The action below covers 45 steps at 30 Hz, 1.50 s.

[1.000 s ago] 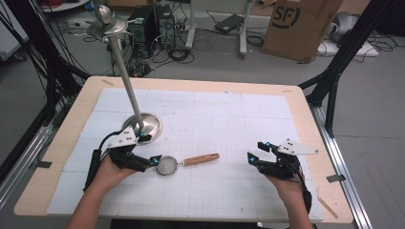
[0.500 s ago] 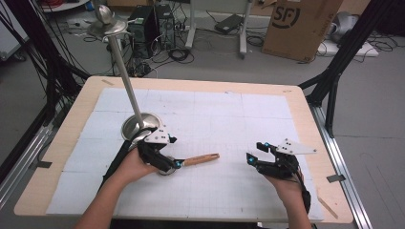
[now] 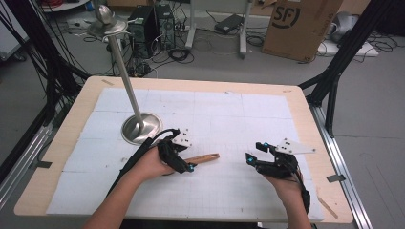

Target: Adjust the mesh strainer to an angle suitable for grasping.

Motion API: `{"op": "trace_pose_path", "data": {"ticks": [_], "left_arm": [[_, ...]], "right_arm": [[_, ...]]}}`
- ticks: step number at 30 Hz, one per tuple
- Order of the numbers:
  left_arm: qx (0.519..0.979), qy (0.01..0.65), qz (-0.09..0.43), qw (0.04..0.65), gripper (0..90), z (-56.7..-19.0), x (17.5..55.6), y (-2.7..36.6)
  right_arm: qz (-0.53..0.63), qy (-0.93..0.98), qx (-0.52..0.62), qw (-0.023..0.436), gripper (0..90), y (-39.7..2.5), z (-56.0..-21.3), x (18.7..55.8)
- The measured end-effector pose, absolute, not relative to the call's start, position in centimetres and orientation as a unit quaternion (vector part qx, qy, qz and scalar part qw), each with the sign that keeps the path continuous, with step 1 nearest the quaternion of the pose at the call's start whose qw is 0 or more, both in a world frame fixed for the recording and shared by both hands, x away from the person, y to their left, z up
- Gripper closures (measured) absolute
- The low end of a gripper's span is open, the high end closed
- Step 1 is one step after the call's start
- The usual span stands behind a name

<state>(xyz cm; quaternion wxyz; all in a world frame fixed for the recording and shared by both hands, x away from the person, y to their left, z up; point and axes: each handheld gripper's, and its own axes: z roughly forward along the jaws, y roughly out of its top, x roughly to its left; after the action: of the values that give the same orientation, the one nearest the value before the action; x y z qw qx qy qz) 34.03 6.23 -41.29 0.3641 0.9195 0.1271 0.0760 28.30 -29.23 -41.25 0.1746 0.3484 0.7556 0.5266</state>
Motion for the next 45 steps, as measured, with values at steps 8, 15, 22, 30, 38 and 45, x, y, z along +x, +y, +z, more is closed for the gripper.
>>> {"op": "trace_pose_path", "data": {"ticks": [8,15,22,30,38,45], "left_arm": [[0.931,0.128,0.068,0.334,31.8,-42.0,34.3,6.2],[0.939,0.125,0.057,0.315,40.6,-42.4,34.2,6.0],[0.945,0.127,0.053,0.298,46.6,-42.5,34.2,6.0],[0.947,0.128,0.038,0.292,56.2,-42.4,34.3,6.3],[0.950,0.137,0.039,0.279,63.5,-42.2,34.3,6.5],[0.953,0.143,0.038,0.264,67.2,-42.0,34.3,6.3]], "right_arm": [[0.524,0.757,0.352,0.168,36.7,-29.1,-41.4,28.3],[0.524,0.756,0.355,0.166,36.7,-29.1,-41.4,28.3],[0.522,0.759,0.353,0.163,36.7,-29.0,-41.4,28.3],[0.521,0.760,0.353,0.163,36.7,-28.9,-41.5,28.4],[0.522,0.759,0.354,0.163,36.8,-29.0,-41.5,28.4],[0.521,0.759,0.354,0.162,36.8,-29.0,-41.5,28.4]]}}
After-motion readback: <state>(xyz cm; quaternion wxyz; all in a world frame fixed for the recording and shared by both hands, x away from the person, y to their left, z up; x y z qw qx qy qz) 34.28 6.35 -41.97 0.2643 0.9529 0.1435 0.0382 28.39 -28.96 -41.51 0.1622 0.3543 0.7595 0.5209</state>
